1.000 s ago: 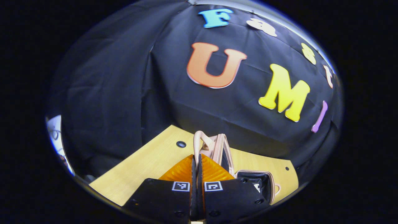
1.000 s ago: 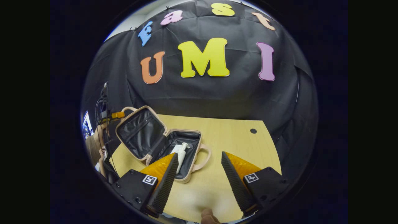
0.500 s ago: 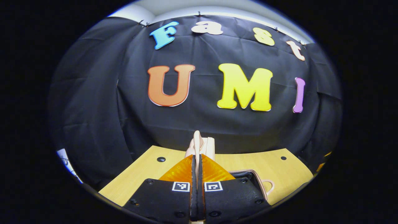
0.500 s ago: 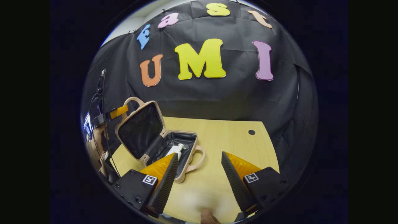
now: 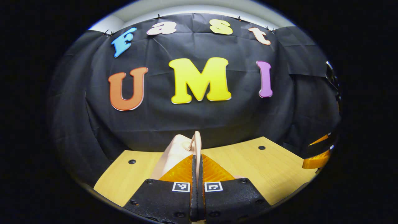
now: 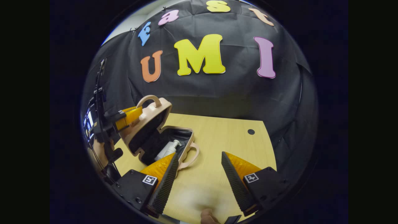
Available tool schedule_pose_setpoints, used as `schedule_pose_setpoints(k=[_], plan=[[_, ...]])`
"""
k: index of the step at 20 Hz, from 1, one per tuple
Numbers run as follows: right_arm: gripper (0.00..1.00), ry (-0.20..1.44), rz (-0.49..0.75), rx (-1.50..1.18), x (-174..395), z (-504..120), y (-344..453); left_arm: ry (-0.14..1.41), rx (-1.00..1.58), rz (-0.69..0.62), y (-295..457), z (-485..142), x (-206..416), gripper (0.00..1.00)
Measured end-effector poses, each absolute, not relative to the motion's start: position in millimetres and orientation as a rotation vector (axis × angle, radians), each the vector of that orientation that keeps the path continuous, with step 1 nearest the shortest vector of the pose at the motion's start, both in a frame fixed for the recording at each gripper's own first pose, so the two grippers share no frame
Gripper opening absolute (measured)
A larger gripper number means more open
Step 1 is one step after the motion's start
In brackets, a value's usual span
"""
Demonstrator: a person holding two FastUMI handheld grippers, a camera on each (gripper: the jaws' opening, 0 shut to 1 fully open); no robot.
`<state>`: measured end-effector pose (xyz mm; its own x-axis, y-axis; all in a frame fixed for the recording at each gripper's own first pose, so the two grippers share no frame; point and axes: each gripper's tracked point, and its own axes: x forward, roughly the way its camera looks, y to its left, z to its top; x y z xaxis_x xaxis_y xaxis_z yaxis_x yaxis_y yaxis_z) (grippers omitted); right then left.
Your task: First open the suitcase, pack the skin care products into it, and then close the suitcase.
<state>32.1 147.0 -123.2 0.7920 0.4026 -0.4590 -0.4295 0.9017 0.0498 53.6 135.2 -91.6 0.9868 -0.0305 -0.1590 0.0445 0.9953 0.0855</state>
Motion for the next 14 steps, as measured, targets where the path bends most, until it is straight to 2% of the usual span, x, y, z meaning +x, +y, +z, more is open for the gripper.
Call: schedule_pose_setpoints(k=[1,2,4,5,6,8,14], plan=[[0.83,0.486,0.447,-0.058,34.0,-125.0,141.4,0.179,0.095,-0.050,119.9,-101.7,55.8,0.03],[0.80,0.491,0.444,-0.058,37.3,-126.4,135.0,0.198,0.109,-0.058,108.0,-112.8,58.0,0.03],[0.83,0.504,0.434,-0.055,43.4,-131.4,118.4,0.241,0.162,-0.069,84.6,-132.6,64.3,0.03],[0.80,0.516,0.432,-0.050,45.7,-135.1,111.9,0.261,0.171,-0.076,75.5,-142.9,65.3,0.03],[0.83,0.526,0.429,-0.043,46.4,-139.3,105.7,0.283,0.172,-0.085,66.8,-155.0,69.0,0.03],[0.83,0.546,0.416,-0.050,47.9,-148.0,91.2,0.331,0.185,-0.103,49.9,-177.9,70.5,0.03],[0.82,0.610,0.352,0.009,52.2,-167.2,45.8,0.461,0.249,-0.108,26.7,-234.2,90.0,0.03]])
